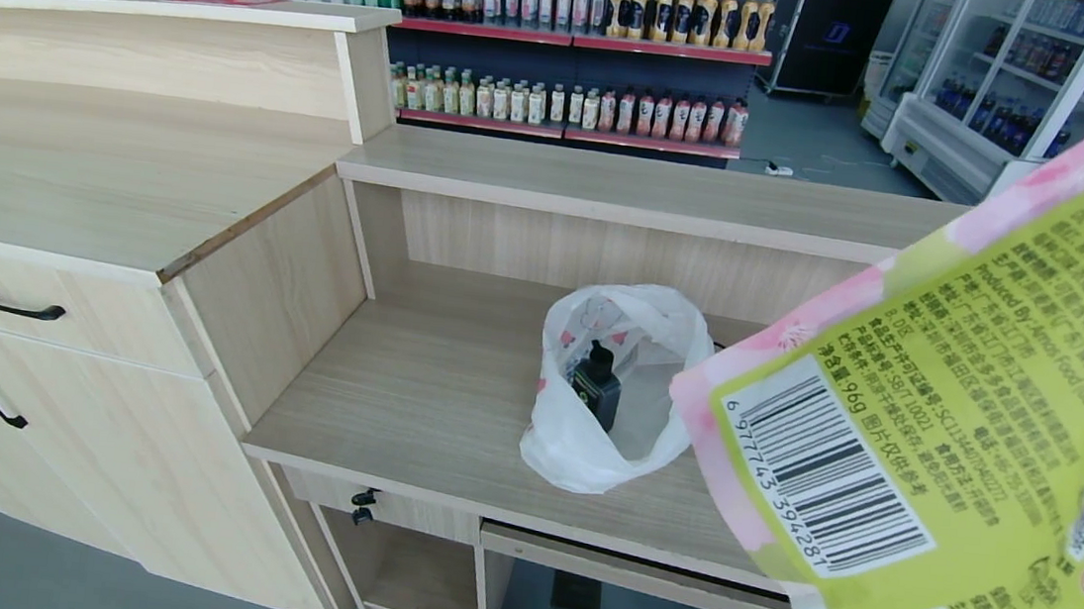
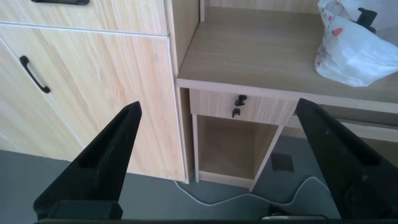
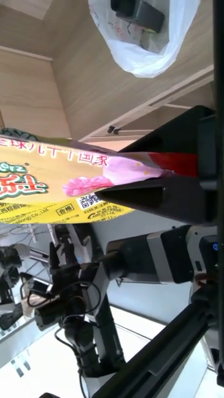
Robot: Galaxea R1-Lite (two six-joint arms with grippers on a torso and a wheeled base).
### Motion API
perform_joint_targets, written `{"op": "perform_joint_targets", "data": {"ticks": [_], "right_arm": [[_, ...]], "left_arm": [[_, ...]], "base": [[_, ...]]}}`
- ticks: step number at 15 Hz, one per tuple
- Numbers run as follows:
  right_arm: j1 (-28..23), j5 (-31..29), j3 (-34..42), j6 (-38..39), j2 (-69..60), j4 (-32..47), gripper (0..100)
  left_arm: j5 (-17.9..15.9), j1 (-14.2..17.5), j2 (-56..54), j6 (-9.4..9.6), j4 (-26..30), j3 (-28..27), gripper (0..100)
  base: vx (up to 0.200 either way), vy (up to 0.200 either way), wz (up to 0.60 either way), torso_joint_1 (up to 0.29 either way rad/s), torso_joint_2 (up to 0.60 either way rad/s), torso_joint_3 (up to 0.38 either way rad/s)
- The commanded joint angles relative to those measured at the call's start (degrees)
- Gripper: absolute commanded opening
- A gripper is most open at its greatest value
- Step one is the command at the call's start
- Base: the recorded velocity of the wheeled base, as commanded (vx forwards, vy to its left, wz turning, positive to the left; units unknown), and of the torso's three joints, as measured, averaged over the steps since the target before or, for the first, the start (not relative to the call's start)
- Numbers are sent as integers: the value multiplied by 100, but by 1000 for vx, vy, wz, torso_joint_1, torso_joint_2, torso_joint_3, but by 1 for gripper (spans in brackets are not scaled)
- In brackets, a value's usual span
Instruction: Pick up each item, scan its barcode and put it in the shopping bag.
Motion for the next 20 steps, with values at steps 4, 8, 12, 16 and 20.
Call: {"op": "perform_joint_targets", "data": {"ticks": [4,8,12,16,20], "right_arm": [[-1431,-503,187,-1312,770,-757,0],[-4129,-521,916,-5100,1754,-1688,0],[-4946,-486,661,-6401,2255,-1811,0],[-5025,-547,661,-7500,2361,-1820,0],[-4955,-969,652,-7966,2413,-1785,0]], "left_arm": [[0,0,-2,0,0,0,100],[0,0,-2,0,0,0,100],[0,0,-2,0,0,0,100],[0,0,-2,0,0,0,100],[0,0,-2,0,0,0,100]], "base": [[0,0,0,0,0,0],[0,0,0,0,0,0],[0,0,0,0,0,0],[0,0,0,0,0,0],[0,0,450,-1,2,3]]}}
